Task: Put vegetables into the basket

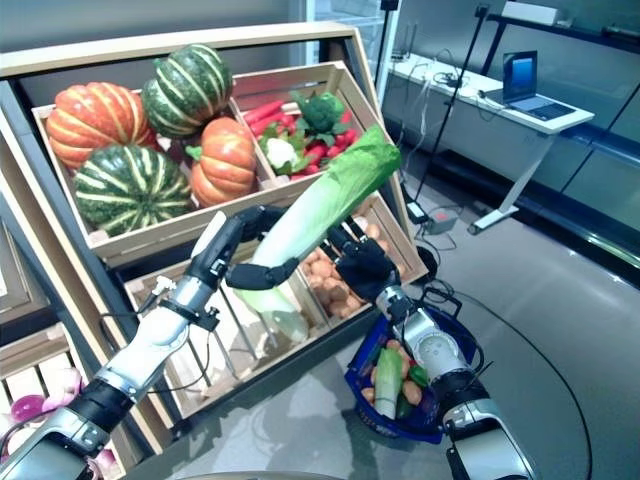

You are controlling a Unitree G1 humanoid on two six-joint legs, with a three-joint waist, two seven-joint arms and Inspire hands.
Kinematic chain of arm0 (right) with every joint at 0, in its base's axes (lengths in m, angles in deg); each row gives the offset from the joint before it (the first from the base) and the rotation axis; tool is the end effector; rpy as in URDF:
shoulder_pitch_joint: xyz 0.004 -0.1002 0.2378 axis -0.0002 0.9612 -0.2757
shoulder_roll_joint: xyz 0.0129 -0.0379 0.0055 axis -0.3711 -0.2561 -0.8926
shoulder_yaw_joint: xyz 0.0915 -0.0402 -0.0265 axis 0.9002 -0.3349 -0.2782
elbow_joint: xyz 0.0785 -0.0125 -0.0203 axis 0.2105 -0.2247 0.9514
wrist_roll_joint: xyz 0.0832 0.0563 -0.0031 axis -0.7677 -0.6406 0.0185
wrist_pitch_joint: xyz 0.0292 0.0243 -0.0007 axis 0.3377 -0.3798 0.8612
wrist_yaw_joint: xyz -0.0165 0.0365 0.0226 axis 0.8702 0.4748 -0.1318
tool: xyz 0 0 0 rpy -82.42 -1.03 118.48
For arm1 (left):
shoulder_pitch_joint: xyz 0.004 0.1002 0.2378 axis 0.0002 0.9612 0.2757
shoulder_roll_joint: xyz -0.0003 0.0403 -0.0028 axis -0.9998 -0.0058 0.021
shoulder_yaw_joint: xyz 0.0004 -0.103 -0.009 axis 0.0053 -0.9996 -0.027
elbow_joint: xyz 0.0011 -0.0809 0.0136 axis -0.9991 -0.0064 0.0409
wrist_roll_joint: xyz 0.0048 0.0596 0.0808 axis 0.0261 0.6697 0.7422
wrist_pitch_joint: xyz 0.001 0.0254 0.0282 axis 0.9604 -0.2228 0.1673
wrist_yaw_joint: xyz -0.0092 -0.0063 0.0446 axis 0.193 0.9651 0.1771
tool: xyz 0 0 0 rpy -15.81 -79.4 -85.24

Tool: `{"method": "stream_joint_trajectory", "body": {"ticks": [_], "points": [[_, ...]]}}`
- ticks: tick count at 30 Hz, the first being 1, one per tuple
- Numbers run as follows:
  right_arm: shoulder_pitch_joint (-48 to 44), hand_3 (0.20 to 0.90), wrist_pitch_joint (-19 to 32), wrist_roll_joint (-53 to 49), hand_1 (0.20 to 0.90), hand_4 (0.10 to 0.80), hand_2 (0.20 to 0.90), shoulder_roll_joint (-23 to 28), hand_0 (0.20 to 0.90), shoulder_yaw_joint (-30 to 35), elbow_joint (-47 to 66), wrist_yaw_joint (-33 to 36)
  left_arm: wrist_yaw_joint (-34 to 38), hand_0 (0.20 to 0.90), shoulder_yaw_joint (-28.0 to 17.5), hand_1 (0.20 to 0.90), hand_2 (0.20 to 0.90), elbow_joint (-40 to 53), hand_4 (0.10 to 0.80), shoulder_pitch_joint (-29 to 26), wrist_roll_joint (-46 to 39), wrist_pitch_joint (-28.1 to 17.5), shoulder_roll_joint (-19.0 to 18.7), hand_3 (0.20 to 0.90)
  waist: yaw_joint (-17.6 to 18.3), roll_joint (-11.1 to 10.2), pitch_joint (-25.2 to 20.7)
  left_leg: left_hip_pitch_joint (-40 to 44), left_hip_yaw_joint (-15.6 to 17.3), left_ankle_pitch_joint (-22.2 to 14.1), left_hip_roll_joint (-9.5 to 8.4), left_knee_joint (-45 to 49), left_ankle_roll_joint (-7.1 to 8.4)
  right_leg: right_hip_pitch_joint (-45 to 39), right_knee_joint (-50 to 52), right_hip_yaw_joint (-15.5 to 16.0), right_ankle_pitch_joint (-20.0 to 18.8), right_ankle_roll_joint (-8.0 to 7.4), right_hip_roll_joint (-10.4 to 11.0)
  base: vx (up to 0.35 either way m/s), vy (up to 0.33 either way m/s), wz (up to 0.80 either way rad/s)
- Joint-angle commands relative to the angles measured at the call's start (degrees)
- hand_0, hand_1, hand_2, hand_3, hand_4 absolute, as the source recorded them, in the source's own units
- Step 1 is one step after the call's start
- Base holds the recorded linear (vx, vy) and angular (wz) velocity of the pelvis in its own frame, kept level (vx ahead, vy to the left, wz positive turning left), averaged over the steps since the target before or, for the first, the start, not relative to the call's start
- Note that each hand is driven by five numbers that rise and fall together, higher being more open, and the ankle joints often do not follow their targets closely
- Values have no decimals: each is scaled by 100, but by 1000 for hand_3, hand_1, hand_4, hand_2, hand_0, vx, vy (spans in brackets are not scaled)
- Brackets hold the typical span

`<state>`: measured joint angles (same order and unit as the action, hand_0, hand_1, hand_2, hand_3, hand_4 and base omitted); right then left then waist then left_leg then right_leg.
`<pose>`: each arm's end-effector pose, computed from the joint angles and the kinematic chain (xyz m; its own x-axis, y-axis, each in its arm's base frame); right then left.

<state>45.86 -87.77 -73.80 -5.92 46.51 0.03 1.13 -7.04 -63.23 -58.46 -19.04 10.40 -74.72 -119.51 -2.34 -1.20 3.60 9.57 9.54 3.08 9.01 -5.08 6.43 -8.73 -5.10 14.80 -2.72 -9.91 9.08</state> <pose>0.2697 -0.1949 0.0433 0.8697 0.4731 0.1408 -0.3429 0.3740 0.8617 0.2462 0.1746 0.0697 0.8882 -0.3936 0.2370 0.2585 0.8546 0.4504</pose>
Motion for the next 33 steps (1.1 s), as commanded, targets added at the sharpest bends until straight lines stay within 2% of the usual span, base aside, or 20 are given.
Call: {"method": "stream_joint_trajectory", "body": {"ticks": [1,13,24,32,33], "points": [[-1400,900,449,-802,900,800,900,18,900,691,744,-947,-123,300,236,300,300,-242,400,-572,105,-565,-50,300,-17,-175,-198,-53,-194,-463,-128,45,-78,-165,96,-85,240,168,29,0,0,0],[-1450,900,449,-860,900,800,900,356,900,1003,925,-1021,-199,300,199,300,300,-542,400,-502,287,-617,-102,300,39,-220,-186,-59,-143,-456,-110,72,-68,-119,125,-161,230,154,33,0,0,0],[-1368,900,-41,-409,900,800,900,290,900,652,439,-765,-503,300,537,300,300,351,400,-853,218,-784,-112,300,57,-221,-181,-65,-155,-449,-95,73,-53,-122,100,-197,205,138,34,0,0,0],[-1391,900,85,-186,900,800,900,38,900,344,57,-445,-987,300,787,300,300,968,400,-1091,-336,-836,-36,300,39,-195,-145,-59,-201,-456,-104,54,-52,-138,87,-158,199,125,45,0,0,0],[-1408,792,93,-192,792,728,792,13,792,326,21,-405,-1036,300,803,300,300,1026,400,-1088,-381,-805,-3,300,35,-193,-147,-57,-207,-457,-107,51,-53,-139,87,-160,199,125,45,0,0,0]]}}
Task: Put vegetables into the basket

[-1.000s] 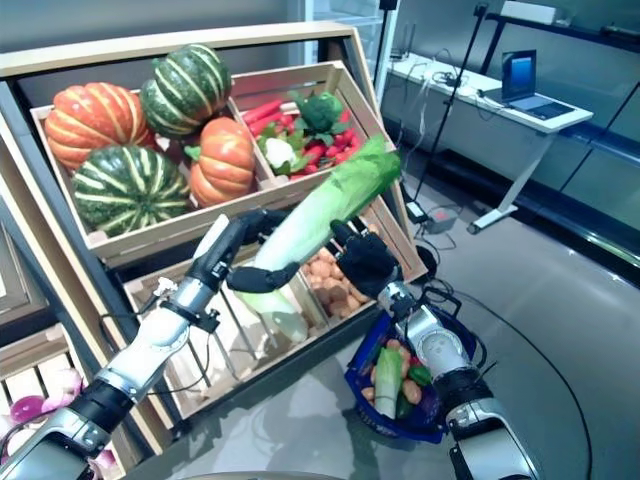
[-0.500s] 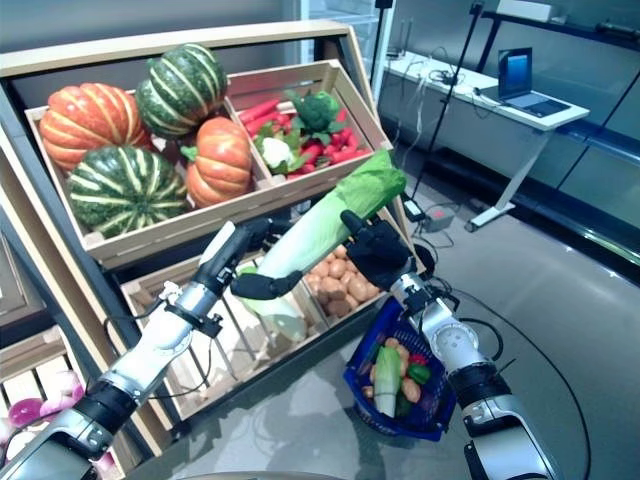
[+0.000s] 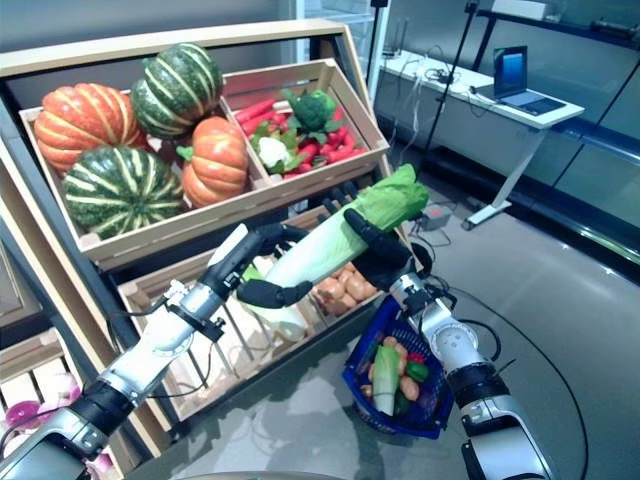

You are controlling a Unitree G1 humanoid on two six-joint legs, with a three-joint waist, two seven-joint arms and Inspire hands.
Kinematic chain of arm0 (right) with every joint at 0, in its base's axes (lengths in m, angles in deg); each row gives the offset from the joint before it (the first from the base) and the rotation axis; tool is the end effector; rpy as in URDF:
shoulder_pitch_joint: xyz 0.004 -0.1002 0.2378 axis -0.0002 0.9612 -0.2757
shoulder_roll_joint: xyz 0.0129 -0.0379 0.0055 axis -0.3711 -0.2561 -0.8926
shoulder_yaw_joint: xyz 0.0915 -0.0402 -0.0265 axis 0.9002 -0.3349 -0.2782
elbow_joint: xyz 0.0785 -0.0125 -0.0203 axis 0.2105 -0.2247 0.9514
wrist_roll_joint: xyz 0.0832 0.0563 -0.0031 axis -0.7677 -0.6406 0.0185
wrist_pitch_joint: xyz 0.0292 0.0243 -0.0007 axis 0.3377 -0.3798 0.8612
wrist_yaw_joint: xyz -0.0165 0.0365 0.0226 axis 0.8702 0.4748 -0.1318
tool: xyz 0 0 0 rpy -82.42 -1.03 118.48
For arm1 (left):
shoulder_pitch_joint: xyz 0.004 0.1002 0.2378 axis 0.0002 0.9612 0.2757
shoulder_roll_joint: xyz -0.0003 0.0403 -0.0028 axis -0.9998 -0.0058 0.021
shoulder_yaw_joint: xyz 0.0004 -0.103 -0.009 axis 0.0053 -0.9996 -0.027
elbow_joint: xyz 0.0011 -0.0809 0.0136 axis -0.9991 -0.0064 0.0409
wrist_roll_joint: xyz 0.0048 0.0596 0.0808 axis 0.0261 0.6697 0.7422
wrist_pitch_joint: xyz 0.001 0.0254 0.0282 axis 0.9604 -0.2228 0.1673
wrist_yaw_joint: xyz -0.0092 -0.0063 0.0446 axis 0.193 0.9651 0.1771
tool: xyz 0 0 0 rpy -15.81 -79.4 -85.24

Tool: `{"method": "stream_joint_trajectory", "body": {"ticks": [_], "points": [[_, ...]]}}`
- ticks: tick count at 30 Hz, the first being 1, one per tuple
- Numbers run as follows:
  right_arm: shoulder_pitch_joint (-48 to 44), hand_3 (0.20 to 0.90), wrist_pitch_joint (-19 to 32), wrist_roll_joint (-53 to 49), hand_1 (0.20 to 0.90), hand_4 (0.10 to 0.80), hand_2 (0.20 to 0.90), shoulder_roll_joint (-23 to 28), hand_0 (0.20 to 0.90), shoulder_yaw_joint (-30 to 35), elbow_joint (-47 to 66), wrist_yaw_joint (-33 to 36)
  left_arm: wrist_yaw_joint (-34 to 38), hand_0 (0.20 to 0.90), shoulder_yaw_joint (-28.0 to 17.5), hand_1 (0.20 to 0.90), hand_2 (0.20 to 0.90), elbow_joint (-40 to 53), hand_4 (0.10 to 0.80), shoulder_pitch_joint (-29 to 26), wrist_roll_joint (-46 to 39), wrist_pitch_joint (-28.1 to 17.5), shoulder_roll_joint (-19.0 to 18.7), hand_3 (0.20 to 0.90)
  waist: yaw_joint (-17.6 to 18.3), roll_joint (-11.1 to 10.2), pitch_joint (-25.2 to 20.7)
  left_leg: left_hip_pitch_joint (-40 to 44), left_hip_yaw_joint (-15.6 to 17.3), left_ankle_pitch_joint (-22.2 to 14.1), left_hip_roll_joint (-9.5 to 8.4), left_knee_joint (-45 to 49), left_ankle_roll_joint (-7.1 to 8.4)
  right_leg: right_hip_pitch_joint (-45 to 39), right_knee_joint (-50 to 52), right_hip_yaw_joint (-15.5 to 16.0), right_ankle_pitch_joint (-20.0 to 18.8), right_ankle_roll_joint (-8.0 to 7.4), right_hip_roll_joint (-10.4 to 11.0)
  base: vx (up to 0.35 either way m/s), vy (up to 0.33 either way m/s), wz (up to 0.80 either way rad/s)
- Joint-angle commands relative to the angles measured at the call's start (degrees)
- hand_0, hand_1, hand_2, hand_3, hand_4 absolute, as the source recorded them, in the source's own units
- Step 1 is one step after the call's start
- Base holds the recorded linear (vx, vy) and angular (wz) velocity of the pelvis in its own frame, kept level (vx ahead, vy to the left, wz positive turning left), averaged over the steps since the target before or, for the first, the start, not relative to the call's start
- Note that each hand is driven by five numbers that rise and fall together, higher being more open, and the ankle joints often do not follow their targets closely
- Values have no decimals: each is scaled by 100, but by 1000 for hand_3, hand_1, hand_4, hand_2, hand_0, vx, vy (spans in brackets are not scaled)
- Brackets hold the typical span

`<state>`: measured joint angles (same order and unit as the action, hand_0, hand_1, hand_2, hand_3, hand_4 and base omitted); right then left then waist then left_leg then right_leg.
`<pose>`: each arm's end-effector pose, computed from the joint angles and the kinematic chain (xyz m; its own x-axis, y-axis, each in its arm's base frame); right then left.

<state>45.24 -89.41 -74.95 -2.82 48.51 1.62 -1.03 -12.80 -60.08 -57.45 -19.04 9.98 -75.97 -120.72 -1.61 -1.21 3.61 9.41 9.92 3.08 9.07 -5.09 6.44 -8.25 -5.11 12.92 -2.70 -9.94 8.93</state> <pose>0.2732 -0.2099 0.0576 0.8548 0.4790 0.1998 -0.4026 0.3692 0.8376 0.2420 0.1696 0.0680 0.8285 -0.5288 0.1842 0.3917 0.7823 0.4844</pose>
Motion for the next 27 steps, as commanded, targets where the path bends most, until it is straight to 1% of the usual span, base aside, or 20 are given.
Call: {"method": "stream_joint_trajectory", "body": {"ticks": [1,4,6,10,19,20,21,22,27], "points": [[-1354,300,334,-133,300,400,300,-322,300,115,-189,-180,-543,300,481,300,300,1026,400,-1070,-421,-619,131,300,-44,-188,-145,-37,-249,-461,-117,49,-53,-196,85,30,200,127,60,0,0,0],[-1318,300,366,-139,300,400,300,-431,300,70,-206,-150,-654,300,536,300,300,1115,400,-987,-635,-529,193,300,-54,-173,-140,-28,-255,-461,-118,40,-53,-198,85,30,198,121,62,0,0,0],[-1328,300,390,-129,300,400,300,-458,300,50,-216,-30,-667,300,551,300,300,1102,400,-936,-676,-546,212,300,-57,-170,-148,-24,-247,-456,-114,38,-51,-199,84,31,193,121,64,0,0,0],[-1350,300,353,-149,300,400,300,-422,300,51,-335,-88,-621,300,540,300,300,1094,400,-887,-760,-530,215,300,-61,-165,-151,-14,-233,-450,-111,29,-50,-198,81,35,182,117,63,0,0,0],[-1275,300,440,-123,300,400,300,-354,300,175,-326,36,-427,300,354,300,300,927,400,-755,-705,-343,232,300,-52,-167,-162,-26,-224,-435,-109,10,-50,-173,66,27,156,120,57,0,0,0],[-1269,300,443,-125,300,400,300,-339,300,193,-329,55,-401,314,340,314,314,878,409,-736,-693,-306,224,314,-47,-167,-165,-24,-220,-434,-107,10,-49,-172,66,23,154,119,56,0,0,0],[-1264,300,451,-123,300,400,300,-325,300,215,-333,81,-395,404,317,404,404,813,469,-708,-695,-271,213,404,-43,-166,-167,-23,-210,-431,-104,11,-48,-168,66,20,152,118,57,0,0,0],[-1258,300,459,-121,300,400,300,-314,300,227,-341,101,-382,900,304,900,900,768,800,-689,-701,-240,203,900,-41,-164,-166,-22,-203,-429,-101,12,-47,-165,67,17,148,119,57,0,0,0],[-1190,300,491,-50,300,400,300,-217,300,323,-391,216,-258,900,211,900,900,478,800,-592,-606,-72,163,900,-26,-156,-164,-21,-180,-423,-87,14,-44,-149,63,3,136,115,55,0,0,0]]}}
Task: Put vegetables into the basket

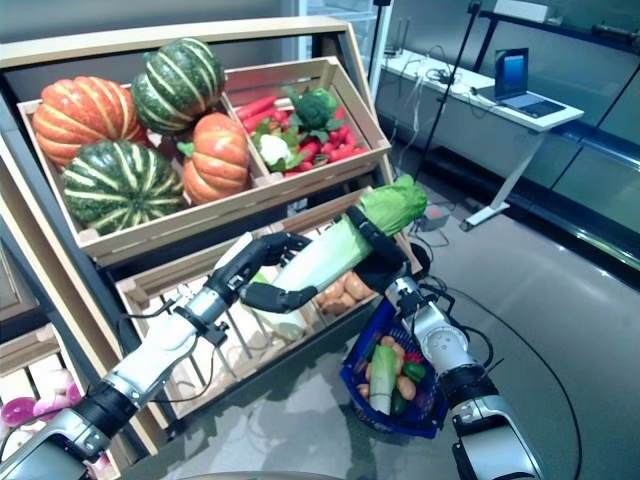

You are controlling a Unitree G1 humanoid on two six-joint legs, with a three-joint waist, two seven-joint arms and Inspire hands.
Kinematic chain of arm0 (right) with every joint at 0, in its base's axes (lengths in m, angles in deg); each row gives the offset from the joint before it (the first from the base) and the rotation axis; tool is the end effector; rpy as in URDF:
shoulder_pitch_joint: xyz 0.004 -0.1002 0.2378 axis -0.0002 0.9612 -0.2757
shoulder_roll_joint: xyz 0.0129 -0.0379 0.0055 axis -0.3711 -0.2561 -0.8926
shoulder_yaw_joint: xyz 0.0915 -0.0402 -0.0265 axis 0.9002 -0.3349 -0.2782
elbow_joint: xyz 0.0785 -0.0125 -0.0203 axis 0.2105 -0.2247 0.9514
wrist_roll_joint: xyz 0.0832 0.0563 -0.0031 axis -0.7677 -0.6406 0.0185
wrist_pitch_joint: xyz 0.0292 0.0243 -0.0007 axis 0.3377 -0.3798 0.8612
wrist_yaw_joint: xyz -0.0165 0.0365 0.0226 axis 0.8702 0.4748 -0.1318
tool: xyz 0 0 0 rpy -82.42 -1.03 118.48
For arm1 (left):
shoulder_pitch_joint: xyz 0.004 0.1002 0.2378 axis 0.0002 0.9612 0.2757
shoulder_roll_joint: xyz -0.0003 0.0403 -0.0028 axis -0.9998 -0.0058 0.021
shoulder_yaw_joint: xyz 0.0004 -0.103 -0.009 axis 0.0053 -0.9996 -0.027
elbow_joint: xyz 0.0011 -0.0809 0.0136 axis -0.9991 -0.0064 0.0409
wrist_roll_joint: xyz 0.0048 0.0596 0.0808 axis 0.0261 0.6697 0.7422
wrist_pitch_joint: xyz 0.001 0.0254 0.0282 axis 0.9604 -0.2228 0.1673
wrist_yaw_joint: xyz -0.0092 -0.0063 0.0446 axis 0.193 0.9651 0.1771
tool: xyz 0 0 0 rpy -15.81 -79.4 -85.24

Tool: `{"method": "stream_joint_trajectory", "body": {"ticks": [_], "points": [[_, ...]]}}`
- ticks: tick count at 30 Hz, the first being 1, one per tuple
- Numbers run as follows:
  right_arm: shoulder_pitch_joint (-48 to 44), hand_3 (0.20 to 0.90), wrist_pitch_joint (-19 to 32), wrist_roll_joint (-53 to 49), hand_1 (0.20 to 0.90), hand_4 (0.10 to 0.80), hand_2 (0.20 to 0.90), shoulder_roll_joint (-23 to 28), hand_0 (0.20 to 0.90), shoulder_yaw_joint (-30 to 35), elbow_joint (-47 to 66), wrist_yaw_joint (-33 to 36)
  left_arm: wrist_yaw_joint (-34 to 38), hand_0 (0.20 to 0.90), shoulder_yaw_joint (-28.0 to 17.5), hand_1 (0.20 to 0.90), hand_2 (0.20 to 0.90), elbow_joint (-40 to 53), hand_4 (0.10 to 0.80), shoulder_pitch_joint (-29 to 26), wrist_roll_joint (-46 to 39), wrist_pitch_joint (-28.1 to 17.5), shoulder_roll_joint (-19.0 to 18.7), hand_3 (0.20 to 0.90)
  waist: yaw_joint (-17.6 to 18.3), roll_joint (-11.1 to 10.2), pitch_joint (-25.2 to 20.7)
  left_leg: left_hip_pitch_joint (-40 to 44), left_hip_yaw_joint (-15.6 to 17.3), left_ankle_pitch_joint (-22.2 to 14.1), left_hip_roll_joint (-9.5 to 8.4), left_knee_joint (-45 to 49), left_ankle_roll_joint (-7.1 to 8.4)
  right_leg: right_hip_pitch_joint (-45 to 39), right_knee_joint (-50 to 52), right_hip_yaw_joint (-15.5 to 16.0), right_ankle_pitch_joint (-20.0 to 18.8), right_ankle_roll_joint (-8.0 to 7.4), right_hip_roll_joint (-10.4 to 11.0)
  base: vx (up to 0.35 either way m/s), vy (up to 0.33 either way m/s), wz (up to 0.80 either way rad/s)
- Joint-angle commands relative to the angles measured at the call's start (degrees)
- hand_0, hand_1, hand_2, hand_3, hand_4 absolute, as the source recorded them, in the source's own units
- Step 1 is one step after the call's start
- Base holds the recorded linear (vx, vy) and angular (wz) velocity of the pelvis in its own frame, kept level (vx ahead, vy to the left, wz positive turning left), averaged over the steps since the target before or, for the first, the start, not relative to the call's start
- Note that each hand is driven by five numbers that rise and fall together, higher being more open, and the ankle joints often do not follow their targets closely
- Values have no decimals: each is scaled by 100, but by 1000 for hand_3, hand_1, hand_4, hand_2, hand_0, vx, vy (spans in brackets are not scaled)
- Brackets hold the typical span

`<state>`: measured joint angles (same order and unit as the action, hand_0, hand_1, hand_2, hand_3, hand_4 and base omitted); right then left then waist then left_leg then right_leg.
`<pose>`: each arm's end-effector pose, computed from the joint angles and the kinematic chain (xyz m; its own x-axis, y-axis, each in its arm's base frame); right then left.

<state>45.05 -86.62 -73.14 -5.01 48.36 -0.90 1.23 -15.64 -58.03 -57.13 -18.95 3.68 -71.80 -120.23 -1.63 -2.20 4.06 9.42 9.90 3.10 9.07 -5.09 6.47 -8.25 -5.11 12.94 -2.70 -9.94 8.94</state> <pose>0.2734 -0.2051 0.0489 0.8896 0.4299 0.1541 -0.3436 0.4078 0.8459 0.2409 0.1647 0.0618 0.8337 -0.5422 0.1047 0.4683 0.7946 0.3864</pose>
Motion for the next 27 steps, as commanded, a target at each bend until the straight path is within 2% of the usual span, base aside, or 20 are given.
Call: {"method": "stream_joint_trajectory", "body": {"ticks": [1,10,15,20,25,27], "points": [[-1122,300,229,-198,300,400,300,45,300,387,-161,36,62,900,-39,900,900,311,800,-531,39,-414,103,900,-14,-56,-207,-20,-163,-421,-77,17,-46,-145,63,-6,132,114,54,0,0,0],[-928,300,130,193,300,400,300,448,300,691,-479,174,170,900,-295,900,900,-685,800,-211,408,-70,77,900,47,-70,-193,-4,-78,-403,-36,28,-37,-115,68,-70,105,110,43,1,-1,0],[-861,300,154,850,300,400,300,773,300,806,-929,289,376,900,-473,900,900,-1695,800,-86,686,-107,135,900,121,-91,-191,6,18,-370,-13,33,-31,-84,71,-139,73,101,39,18,-11,-10],[-775,300,247,1371,300,400,300,1054,300,950,-1518,404,463,900,-615,900,900,-2233,800,-41,691,40,183,900,165,-96,-169,9,78,-353,8,39,-30,-61,79,-189,60,96,29,6,-3,0],[-689,300,813,2207,300,400,300,1318,300,1030,-1999,814,383,900,-840,900,900,-2552,800,37,122,295,218,900,181,-97,-65,0,126,-336,18,85,-46,-17,143,-240,58,104,31,23,-33,-6],[-721,300,1171,2473,300,400,300,1397,300,1128,-2198,1263,237,900,-988,900,900,-2628,800,78,-439,479,310,900,169,-86,-2,-13,145,-341,19,123,-57,18,204,-251,78,114,41,35,-43,-14]]}}
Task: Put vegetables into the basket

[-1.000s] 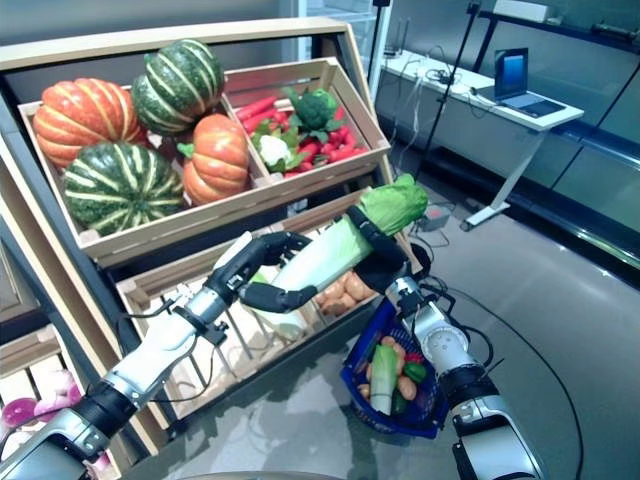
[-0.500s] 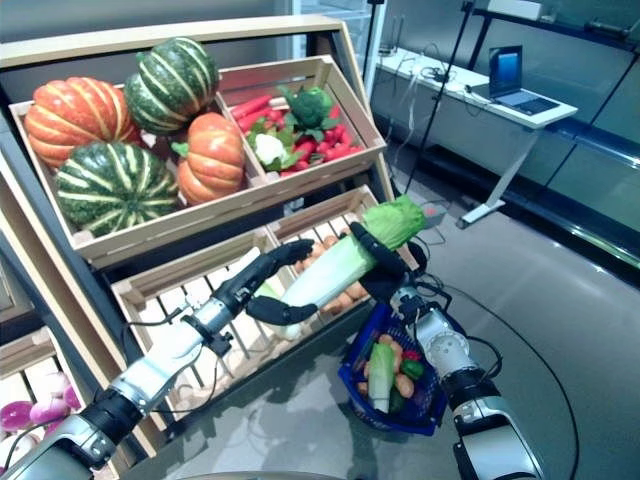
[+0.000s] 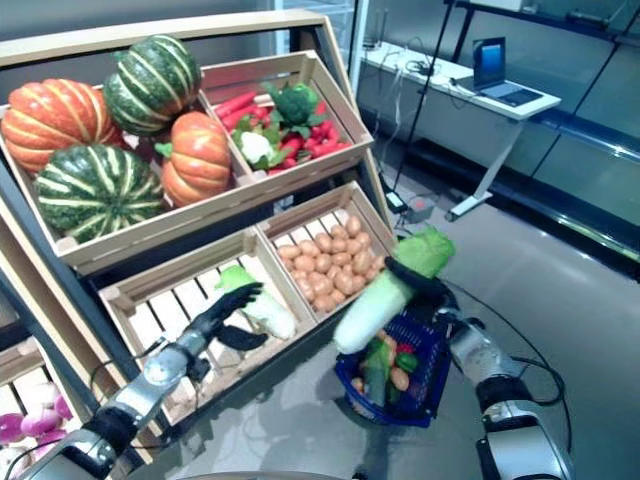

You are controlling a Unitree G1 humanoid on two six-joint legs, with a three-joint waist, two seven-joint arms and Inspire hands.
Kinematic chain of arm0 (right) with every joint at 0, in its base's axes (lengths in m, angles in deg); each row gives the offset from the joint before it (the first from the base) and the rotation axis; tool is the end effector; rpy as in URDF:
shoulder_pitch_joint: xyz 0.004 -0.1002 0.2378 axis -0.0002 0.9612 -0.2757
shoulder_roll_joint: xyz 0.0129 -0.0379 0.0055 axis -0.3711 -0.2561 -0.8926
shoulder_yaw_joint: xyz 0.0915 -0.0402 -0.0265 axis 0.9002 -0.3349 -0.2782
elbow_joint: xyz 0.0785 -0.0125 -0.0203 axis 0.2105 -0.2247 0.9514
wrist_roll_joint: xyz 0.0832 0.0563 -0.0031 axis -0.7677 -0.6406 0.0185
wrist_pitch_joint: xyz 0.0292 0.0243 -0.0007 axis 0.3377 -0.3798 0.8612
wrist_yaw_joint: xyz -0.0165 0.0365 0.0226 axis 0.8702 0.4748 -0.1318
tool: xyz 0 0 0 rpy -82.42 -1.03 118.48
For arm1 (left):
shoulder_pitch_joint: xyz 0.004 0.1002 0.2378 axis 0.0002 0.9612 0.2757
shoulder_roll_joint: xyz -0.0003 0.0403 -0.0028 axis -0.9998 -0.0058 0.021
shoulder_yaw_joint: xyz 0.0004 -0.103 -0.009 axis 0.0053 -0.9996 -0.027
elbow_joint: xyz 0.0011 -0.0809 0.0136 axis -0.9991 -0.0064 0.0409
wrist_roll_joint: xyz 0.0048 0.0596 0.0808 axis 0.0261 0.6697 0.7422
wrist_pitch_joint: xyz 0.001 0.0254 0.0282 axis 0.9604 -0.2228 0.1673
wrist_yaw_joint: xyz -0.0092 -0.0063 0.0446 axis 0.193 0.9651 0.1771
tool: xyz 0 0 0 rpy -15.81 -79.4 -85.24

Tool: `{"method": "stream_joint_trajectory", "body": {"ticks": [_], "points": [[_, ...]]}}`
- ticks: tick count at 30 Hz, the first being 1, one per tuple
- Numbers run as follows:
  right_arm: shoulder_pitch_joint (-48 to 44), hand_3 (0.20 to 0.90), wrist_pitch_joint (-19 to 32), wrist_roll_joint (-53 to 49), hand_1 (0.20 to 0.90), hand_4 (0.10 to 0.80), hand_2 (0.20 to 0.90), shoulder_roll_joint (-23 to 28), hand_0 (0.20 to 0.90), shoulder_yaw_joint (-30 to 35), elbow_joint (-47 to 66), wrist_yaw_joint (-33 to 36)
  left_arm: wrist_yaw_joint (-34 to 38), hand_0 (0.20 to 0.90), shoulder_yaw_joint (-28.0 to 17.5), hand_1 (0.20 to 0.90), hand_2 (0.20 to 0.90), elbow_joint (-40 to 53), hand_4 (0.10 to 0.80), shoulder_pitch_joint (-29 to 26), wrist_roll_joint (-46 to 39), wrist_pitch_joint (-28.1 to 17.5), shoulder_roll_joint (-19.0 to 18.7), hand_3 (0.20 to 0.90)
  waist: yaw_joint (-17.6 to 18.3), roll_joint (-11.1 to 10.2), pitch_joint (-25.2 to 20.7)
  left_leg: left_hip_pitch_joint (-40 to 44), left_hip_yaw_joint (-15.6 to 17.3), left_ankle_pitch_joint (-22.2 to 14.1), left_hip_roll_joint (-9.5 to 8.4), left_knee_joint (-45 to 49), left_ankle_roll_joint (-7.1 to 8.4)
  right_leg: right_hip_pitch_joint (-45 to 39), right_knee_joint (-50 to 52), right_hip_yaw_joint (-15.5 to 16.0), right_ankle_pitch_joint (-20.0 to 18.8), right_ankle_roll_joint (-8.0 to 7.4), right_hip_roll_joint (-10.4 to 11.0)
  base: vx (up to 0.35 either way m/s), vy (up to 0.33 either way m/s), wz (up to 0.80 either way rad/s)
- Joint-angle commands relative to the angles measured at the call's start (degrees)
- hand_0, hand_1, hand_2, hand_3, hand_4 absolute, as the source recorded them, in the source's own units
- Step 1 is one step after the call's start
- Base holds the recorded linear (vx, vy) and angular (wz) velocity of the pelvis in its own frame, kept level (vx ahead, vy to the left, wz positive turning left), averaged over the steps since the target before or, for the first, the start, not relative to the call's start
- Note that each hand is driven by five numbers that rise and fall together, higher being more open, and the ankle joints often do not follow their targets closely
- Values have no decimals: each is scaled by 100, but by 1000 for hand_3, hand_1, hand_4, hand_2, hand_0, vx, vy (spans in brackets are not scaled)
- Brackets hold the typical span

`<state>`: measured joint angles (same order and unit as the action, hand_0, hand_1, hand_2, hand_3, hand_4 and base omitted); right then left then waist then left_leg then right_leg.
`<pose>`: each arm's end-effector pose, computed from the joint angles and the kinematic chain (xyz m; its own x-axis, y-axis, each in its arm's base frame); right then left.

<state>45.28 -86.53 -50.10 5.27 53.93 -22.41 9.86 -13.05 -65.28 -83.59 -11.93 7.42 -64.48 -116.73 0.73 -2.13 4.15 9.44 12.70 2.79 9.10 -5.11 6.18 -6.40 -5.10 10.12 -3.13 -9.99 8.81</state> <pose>0.2436 -0.3050 0.0249 0.9246 0.0484 -0.3778 0.1616 0.8483 0.5042 0.2051 0.2278 -0.0240 0.9098 -0.1135 -0.3992 0.2743 0.8863 0.3732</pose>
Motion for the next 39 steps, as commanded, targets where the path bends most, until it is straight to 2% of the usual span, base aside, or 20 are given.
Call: {"method": "stream_joint_trajectory", "body": {"ticks": [1,6,9,13,16,19,23,27,32,33,35,36,39], "points": [[-757,300,1299,199,300,400,300,380,300,613,-136,547,-42,900,-312,900,900,-12,800,-593,-925,-251,10,900,-79,-83,20,-29,-134,-319,17,152,-33,-153,229,29,131,124,58,33,-40,-9],[-808,300,1900,719,300,400,300,380,300,808,-369,1356,45,900,-407,900,900,27,800,-540,-1075,-324,138,900,-133,-35,219,-253,-175,-428,18,474,-63,20,467,3,227,165,90,-3,-41,-3],[-989,300,2236,1216,300,400,300,431,300,701,-425,1701,166,900,-317,900,900,183,800,-732,-1141,-384,101,900,-169,10,451,-610,-262,-498,19,832,-70,309,731,-5,292,197,131,-163,-58,-4],[-1531,300,2481,1469,300,400,300,671,300,384,-539,1778,411,900,-186,900,900,558,800,-1227,-1235,-611,-38,900,-204,103,1105,-1480,-443,-665,46,1759,-41,963,1372,37,440,309,255,-288,-25,2],[-1811,300,2606,1532,300,400,300,761,300,158,-512,1953,785,900,-147,900,900,932,800,-1439,-1190,-825,-168,900,-213,195,1598,-2241,-623,-866,78,2693,-11,1615,2242,16,650,430,386,-228,-13,8],[-2138,300,2595,1729,300,400,300,833,300,-11,-567,2179,1154,900,-165,900,900,1346,800,-1615,-1154,-989,-252,900,-255,275,1913,-3005,-763,-1107,25,3489,-53,2333,3101,3,877,519,524,-208,-12,-5],[-2541,300,2601,1968,300,400,300,887,300,-207,-748,2354,1548,900,-196,900,900,1664,800,-1821,-1039,-1350,-264,900,-290,369,2094,-3796,-782,-1585,-12,4507,-181,3207,4335,-41,1288,593,742,-133,8,13],[-2747,300,2560,2022,300,400,300,967,300,-209,-879,2369,1677,900,-200,900,900,1894,800,-2010,-1035,-1580,-309,900,-293,413,2227,-4358,-809,-1985,-41,5381,-239,3844,5277,-136,1615,622,950,-84,-17,6],[-2895,300,2498,2099,300,400,300,1088,300,-250,-1033,2394,1776,900,-130,900,900,2138,800,-2103,-1016,-1769,-355,900,-271,491,2319,-4835,-888,-2328,-56,6160,-251,4413,6007,-255,1875,669,1058,-33,-18,14],[-2948,300,2444,2116,300,400,300,1110,300,-272,-1056,2410,1812,900,-118,900,900,2202,800,-2117,-986,-1796,-372,900,-270,513,2345,-4903,-914,-2545,-38,6400,-230,4511,6246,-289,2067,638,1072,27,-25,5],[-3020,300,2328,2128,300,400,300,1136,300,-282,-1133,2379,1852,900,-108,900,900,2245,800,-2154,-1007,-1848,-404,900,-264,529,2366,-5039,-927,-2674,-21,6637,-235,4682,6483,-310,2190,646,1085,4,-27,9],[-3059,900,2176,2082,900,800,900,1158,900,-292,-1181,2390,1861,900,-106,900,900,2269,800,-2177,-1018,-1909,-438,900,-267,542,2395,-5134,-940,-2739,-22,6793,-238,4792,6647,-317,2262,655,1088,-35,-36,9],[-3074,900,2068,2049,900,800,900,1163,900,-266,-1249,2458,1882,900,-63,900,900,2321,800,-2241,-1114,-1889,-506,900,-272,544,2417,-5253,-970,-2746,-34,6894,-248,4940,6796,-335,2290,650,1081,-38,-37,6]]}}
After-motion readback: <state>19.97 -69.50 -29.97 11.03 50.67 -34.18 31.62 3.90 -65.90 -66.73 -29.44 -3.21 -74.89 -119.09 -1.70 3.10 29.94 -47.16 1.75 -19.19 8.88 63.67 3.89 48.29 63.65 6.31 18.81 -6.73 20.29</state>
